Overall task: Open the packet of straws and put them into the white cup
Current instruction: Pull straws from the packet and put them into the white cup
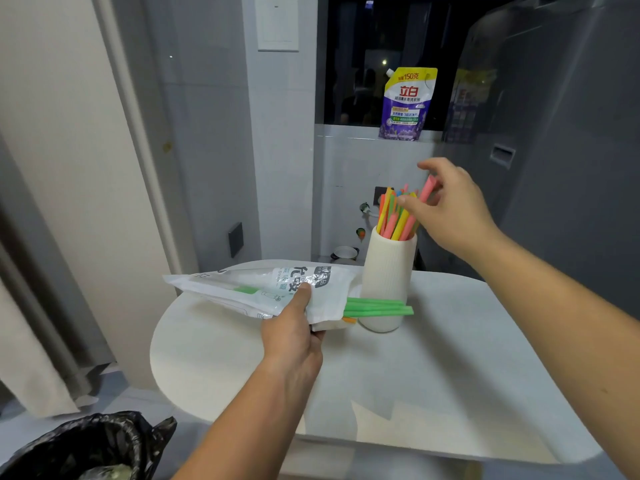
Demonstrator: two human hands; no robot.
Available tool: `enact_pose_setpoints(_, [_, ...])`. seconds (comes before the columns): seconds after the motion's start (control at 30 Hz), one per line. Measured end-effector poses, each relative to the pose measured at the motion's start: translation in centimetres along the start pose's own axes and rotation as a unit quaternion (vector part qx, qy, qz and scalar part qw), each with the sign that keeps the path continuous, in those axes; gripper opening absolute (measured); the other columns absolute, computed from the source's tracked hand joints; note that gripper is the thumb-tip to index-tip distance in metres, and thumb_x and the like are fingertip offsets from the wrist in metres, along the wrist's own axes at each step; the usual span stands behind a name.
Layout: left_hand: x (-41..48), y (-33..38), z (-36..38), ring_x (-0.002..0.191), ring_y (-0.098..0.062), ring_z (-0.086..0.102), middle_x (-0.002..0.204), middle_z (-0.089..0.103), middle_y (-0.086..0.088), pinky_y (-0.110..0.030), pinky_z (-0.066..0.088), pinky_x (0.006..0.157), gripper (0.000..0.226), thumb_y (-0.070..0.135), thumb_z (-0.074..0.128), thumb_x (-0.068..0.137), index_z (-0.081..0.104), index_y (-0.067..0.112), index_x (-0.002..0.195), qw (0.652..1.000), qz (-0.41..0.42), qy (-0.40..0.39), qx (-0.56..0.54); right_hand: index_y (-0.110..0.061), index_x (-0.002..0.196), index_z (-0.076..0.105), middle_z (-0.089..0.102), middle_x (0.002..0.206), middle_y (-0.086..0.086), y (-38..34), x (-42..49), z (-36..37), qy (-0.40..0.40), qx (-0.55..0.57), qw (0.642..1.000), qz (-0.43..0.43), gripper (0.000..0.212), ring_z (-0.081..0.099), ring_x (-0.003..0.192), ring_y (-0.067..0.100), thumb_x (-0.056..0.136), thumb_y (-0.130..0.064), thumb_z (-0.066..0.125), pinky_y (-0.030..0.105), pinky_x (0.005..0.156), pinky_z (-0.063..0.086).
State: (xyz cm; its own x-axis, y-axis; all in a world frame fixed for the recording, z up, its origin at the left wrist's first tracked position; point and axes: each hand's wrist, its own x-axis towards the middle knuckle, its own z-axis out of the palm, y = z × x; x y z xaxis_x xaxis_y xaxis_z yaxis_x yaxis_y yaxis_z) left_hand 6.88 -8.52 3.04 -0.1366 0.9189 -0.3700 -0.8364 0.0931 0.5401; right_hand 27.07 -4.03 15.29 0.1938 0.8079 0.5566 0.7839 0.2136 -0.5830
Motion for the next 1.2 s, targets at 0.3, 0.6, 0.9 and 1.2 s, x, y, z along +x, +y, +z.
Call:
enact_pose_setpoints(0.3, [-0.4, 0.0, 0.2, 0.093, -0.019, 0.075, 0.124, 0.076, -0.007, -0.035, 0.065, 0.067, 0.047, 0.002, 0.072, 0.093, 0.061, 0.01, 0.138, 1.0, 0.0, 0.001, 0.01, -0.028, 0.157, 0.026, 0.005, 0.169, 0.002, 1.9, -2.7, 1.3, -0.14, -0.211, 0.965, -0.064, 0.055, 0.003, 0.153, 0.023, 0.105, -0.045, 0.029, 0.05, 0.12, 0.016])
enact_pose_setpoints(0.6, [-0.3, 0.3, 0.3, 0.092, -0.019, 0.075, 0.125, 0.075, -0.008, -0.032, 0.066, 0.058, 0.047, 0.002, 0.071, 0.094, 0.061, 0.01, 0.139, 1.0, 0.001, 0.001, 0.008, -0.019, 0.133, 0.057, 0.053, 0.133, 0.005, 0.5, -4.5, 0.5, 0.052, 0.038, 0.998, -0.024, 0.035, 0.047, 0.127, 0.021, 0.102, -0.03, 0.046, 0.04, 0.108, 0.04])
enact_pose_setpoints(0.9, [-1.1, 0.6, 0.6, 0.097, -0.018, 0.074, 0.127, 0.075, -0.004, -0.029, 0.065, 0.063, 0.044, 0.005, 0.07, 0.096, 0.061, 0.014, 0.138, 0.998, 0.053, -0.012, 0.012, -0.011, 0.1, 0.062, 0.065, 0.089, 0.015, -1.5, -12.5, 2.3, -0.133, 0.242, 0.919, 0.28, 0.046, 0.06, 0.057, 0.024, 0.104, -0.048, 0.035, 0.032, 0.05, 0.047])
enact_pose_setpoints(1.2, [-1.7, 0.2, 1.2, 0.097, -0.017, 0.075, 0.126, 0.076, -0.003, -0.024, 0.059, 0.056, 0.041, 0.007, 0.07, 0.097, 0.064, 0.015, 0.136, 0.992, 0.111, -0.049, 0.034, 0.001, 0.097, 0.069, 0.067, 0.082, 0.019, -0.8, -14.6, 3.3, -0.078, 0.399, 0.858, 0.315, 0.009, 0.062, 0.054, 0.012, 0.093, -0.007, 0.066, 0.022, 0.052, 0.053])
